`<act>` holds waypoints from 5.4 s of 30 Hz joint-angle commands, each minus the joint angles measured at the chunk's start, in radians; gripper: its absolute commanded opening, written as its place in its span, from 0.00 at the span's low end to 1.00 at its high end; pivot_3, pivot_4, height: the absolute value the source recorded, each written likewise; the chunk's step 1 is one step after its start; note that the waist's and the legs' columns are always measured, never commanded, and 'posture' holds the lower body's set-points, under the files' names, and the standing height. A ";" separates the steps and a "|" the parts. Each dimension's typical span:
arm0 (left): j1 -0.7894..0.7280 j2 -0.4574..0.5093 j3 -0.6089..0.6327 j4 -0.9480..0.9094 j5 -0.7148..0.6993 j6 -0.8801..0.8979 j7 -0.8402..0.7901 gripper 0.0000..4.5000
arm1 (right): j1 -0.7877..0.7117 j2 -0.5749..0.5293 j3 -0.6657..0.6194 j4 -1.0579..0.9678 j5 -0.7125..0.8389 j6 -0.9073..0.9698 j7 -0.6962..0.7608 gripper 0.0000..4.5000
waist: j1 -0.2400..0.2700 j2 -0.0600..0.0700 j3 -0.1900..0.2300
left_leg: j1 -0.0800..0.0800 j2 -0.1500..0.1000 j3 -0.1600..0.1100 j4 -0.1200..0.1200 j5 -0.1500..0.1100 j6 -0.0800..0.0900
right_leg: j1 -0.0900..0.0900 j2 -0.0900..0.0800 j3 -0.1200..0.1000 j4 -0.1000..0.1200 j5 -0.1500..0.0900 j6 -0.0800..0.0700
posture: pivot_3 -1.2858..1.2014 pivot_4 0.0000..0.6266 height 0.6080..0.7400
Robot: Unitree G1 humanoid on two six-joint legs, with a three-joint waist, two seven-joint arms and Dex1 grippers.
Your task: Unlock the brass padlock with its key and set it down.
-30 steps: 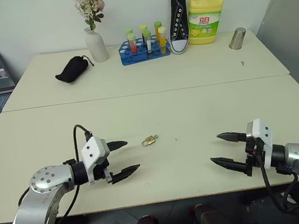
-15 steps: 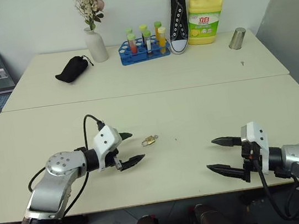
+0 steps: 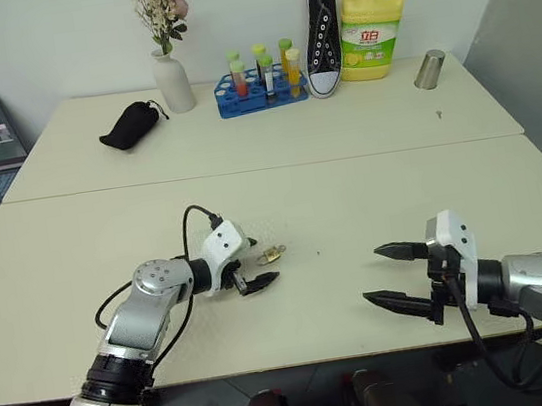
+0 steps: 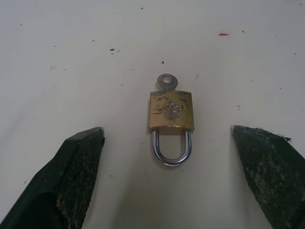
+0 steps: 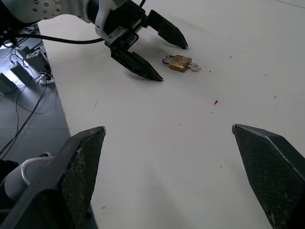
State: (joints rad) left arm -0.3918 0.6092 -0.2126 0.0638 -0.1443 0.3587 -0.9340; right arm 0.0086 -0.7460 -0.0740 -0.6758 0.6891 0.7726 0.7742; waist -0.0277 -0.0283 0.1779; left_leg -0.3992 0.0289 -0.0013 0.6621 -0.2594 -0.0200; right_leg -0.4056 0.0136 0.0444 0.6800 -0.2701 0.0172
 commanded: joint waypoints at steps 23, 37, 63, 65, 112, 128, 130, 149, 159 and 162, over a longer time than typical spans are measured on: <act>-0.078 -0.047 -0.099 0.149 0.091 -0.057 -0.070 0.21 | -0.030 -0.009 -0.040 -0.106 0.107 0.068 -0.101 1.00 | 0.011 0.000 -0.006 | 0.002 -0.001 0.000 0.002 0.000 0.000 | 0.002 0.000 0.000 0.000 0.001 0.002 | 0.52 0.24 1.00; -0.141 -0.082 -0.112 0.090 0.105 -0.722 -0.204 0.21 | 0.156 -0.010 -0.213 -0.154 0.122 0.049 -0.156 1.00 | 0.024 0.000 -0.005 | -0.001 -0.001 0.001 0.001 0.000 0.000 | 0.000 -0.001 0.001 -0.001 0.001 0.002 | 0.52 0.24 1.00; -0.299 -0.079 -0.093 0.326 0.513 -1.487 0.308 0.21 | -0.180 0.102 -0.017 0.067 0.243 0.077 -0.141 1.00 | 0.021 -0.001 -0.004 | -0.001 0.000 0.003 0.001 0.000 0.000 | 0.001 0.000 0.000 -0.001 0.002 0.002 | 0.52 0.24 1.00; -0.295 -0.074 -0.097 0.319 0.513 -1.485 0.317 0.21 | -0.191 0.101 -0.014 0.079 0.249 0.083 -0.130 1.00 | 0.021 -0.001 -0.004 | -0.001 0.000 0.003 0.001 0.000 0.000 | 0.001 0.000 0.000 -0.001 0.002 0.002 | 0.52 0.24 1.00; -0.247 -0.047 -0.127 0.227 0.498 -1.421 0.343 0.21 | -0.322 0.113 -0.021 0.217 0.298 0.167 -0.072 0.29 | 0.021 -0.001 -0.004 | 0.000 0.000 0.003 0.001 0.000 0.000 | 0.000 0.000 -0.001 0.000 0.002 0.002 | 0.52 0.24 1.00; -0.241 -0.038 -0.133 0.217 0.496 -1.416 0.350 0.21 | -0.337 0.128 -0.015 0.244 0.328 0.219 -0.090 0.41 | 0.021 -0.001 -0.004 | 0.000 0.000 0.002 0.001 0.000 0.000 | 0.000 0.000 -0.001 0.000 0.002 0.002 | 0.52 0.24 1.00; -0.240 -0.037 -0.133 0.216 0.497 -1.417 0.350 0.21 | -0.339 0.130 -0.016 0.247 0.332 0.222 -0.093 0.31 | 0.021 -0.001 -0.004 | 0.000 0.000 0.002 0.001 0.000 0.000 | 0.000 0.000 -0.001 0.000 0.002 0.002 | 0.52 0.24 1.00; -0.240 -0.035 -0.128 0.221 0.520 -1.430 0.373 0.21 | -0.410 0.134 -0.087 0.330 0.598 0.433 -0.228 0.00 | 0.021 -0.001 -0.004 | -0.001 0.000 0.002 0.001 0.000 0.000 | 0.000 0.000 0.000 0.000 0.004 -0.003 | 0.52 0.24 1.00; -0.238 -0.032 -0.135 0.216 0.557 -1.450 0.403 0.21 | -0.496 0.115 -0.062 0.543 1.070 0.506 -0.642 0.00 | 0.018 -0.001 -0.004 | -0.001 0.000 0.003 0.001 0.000 0.000 | 0.000 0.000 0.001 0.000 0.005 -0.003 | 0.52 0.24 1.00; -0.233 -0.030 -0.136 0.209 0.568 -1.448 0.414 0.21 | -0.518 0.093 -0.020 0.589 1.222 0.456 -0.763 0.00 | 0.015 -0.001 -0.004 | -0.002 0.000 0.003 0.001 0.000 0.000 | 0.000 0.000 0.001 0.000 0.005 -0.003 | 0.52 0.24 1.00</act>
State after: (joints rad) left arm -0.6285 0.5760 -0.3440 0.3052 0.4109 -1.0767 -0.5248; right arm -0.4657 -0.6412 -0.0889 -0.0837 1.8002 1.2809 0.0574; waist -0.0124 -0.0294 0.1735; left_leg -0.4007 0.0294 0.0018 0.6629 -0.2593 -0.0196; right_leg -0.4053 0.0131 0.0458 0.6797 -0.2657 0.0143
